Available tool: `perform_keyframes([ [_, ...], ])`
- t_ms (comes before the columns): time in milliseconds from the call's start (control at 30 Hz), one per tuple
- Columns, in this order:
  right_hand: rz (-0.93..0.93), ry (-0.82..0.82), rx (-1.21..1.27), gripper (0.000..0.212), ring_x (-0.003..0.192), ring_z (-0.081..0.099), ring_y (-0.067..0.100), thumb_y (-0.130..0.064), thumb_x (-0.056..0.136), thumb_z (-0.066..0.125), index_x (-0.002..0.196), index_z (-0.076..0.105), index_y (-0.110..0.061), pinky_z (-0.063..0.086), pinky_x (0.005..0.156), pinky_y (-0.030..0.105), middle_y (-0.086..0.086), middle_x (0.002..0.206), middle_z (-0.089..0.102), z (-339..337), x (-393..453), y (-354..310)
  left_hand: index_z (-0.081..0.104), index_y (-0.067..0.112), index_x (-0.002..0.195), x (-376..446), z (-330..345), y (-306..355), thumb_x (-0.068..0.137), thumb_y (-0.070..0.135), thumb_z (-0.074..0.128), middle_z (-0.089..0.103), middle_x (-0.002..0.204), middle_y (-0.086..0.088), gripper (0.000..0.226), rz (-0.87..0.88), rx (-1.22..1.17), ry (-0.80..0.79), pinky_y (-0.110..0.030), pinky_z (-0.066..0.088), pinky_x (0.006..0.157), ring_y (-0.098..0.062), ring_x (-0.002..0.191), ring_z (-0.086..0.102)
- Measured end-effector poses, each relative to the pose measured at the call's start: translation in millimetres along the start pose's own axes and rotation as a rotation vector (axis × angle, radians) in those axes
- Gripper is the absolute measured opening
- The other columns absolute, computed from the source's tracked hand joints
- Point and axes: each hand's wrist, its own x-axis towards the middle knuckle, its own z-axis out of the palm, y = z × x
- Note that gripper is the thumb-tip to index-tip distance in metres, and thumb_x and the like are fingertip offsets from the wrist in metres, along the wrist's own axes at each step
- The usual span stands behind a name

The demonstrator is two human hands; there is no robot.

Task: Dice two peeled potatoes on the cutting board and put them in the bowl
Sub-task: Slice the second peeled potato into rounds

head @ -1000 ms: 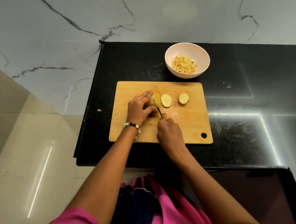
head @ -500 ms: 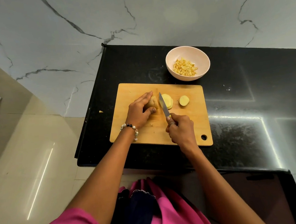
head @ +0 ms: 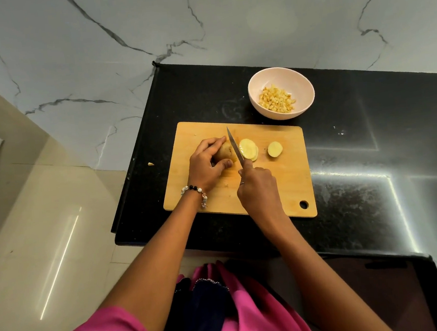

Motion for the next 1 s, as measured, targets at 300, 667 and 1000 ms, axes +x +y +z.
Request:
perform_keyframes([
  [300, -0.082, -0.055, -0.131, 0.03, 0.092, 0.06, 0.04, 0.001, 0.097, 0.03, 0.119, 0.05, 0.004, 0.033, 0.063, 0.034, 0.021, 0.106, 0.057, -11.7, 15.0, -23.2, 0.059, 0.007, 0.126, -0.3, 4.6, -3.2, 0.074, 0.006, 0.073, 0.061, 0.117, -0.011, 0.054, 0.055, 0.028, 0.08, -0.007, 0.04, 0.087, -0.019, 0.106, 0.056],
  [667, -0.086, -0.069, -0.184, 0.033, 0.088, 0.061, 0.037, 0.002, 0.097, 0.025, 0.123, 0.045, 0.006, 0.039, 0.062, 0.035, 0.021, 0.104, 0.058, 8.8, 1.7, -12.3, 0.06, 0.008, 0.124, -1.7, 8.0, -4.8, 0.073, 0.007, 0.077, 0.061, 0.117, -0.01, 0.054, 0.046, 0.058, 0.101, 0.004, 0.033, 0.085, -0.009, 0.105, 0.049],
  [1000, 0.013, -0.123, -0.157, 0.043, 0.092, 0.059, 0.038, -0.002, 0.096, 0.029, 0.139, 0.03, 0.001, 0.042, 0.07, 0.038, 0.019, 0.11, 0.057, 22.5, -19.3, 14.6, 0.058, 0.013, 0.127, -2.1, 8.2, -3.5, 0.075, 0.011, 0.076, 0.059, 0.121, -0.005, 0.056, -0.002, 0.057, 0.084, 0.003, 0.032, 0.085, -0.005, 0.107, 0.047],
])
